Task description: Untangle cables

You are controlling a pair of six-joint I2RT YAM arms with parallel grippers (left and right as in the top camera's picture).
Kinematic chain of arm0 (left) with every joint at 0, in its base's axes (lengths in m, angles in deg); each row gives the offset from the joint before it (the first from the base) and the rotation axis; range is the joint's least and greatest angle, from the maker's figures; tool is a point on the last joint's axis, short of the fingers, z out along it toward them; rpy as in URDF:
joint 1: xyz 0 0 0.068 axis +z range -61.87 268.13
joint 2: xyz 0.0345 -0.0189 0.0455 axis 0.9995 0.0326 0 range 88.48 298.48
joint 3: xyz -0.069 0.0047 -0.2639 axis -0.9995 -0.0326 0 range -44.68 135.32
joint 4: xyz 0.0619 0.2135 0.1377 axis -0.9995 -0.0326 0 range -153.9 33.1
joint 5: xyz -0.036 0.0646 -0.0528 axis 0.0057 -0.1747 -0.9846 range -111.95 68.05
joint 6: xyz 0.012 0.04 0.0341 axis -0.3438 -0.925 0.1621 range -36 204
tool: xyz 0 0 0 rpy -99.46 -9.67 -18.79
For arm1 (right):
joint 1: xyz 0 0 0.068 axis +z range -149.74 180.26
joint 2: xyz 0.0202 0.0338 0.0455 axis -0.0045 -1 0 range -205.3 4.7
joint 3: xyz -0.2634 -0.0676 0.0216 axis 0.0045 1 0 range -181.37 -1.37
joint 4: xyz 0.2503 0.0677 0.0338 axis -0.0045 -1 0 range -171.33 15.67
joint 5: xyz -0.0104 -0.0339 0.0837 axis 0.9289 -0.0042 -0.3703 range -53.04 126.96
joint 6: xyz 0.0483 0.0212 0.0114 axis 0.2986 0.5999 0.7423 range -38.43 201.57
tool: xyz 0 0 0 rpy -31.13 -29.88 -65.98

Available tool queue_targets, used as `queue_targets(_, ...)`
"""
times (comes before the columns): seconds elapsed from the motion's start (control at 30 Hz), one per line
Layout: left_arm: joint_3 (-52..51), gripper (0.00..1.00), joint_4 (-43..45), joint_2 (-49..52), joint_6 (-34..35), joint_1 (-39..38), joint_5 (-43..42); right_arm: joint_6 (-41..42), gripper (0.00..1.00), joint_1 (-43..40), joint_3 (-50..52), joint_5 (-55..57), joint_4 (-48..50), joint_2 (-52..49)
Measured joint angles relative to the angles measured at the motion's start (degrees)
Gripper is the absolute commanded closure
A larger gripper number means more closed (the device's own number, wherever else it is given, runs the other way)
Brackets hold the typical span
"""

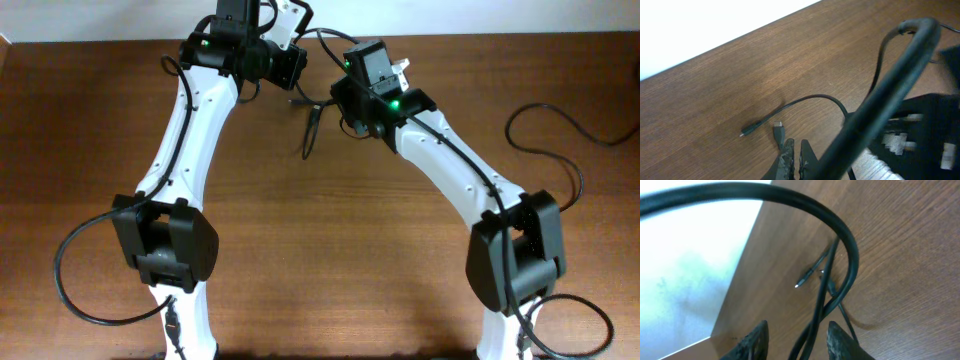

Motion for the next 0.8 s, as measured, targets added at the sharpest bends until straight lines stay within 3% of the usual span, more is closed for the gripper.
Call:
queue_targets(0.07, 0.0, 1.00, -0.1, 0.0, 0.0, 0.0, -0.5, 0.8, 0.79, 0.0, 0.0, -0.9, 0.0, -1.6)
queue_targets(0.1, 0.0, 1.00, -0.1, 0.0, 0.0, 0.0, -0.5, 0.9, 0.94, 0.0, 0.0, -0.9, 0.0, -1.7)
queue_targets(0.4, 0.0, 1.00, -0.1, 0.0, 0.0, 0.0, -0.6, -0.1, 0.96, 0.0, 0.0, -5.2, 2.5, -1.7)
queue_targets(0.5, 0.0, 1.00, 0.0, 0.0, 0.0, 0.1, 1.1, -13.1, 0.96, 2.3, 0.0, -7.8, 4.0, -1.2)
queue_targets(0.53, 0.0, 1.00, 0.1, 0.0, 0.0, 0.1, 1.7, -22.2, 0.96, 5.3, 0.0, -7.1, -0.5, 0.8)
queue_targets(0.67, 0.0, 1.00, 1.1, 0.0, 0.0, 0.1, 1.8, -38.8, 0.96, 9.6, 0.0, -3.5, -6.6, 8.6)
queue_targets(0.8, 0.0, 1.00, 1.8, 0.0, 0.0, -0.1, 3.0, -50.2, 0.96, 12.1, 0.0, 2.4, -13.5, 16.9)
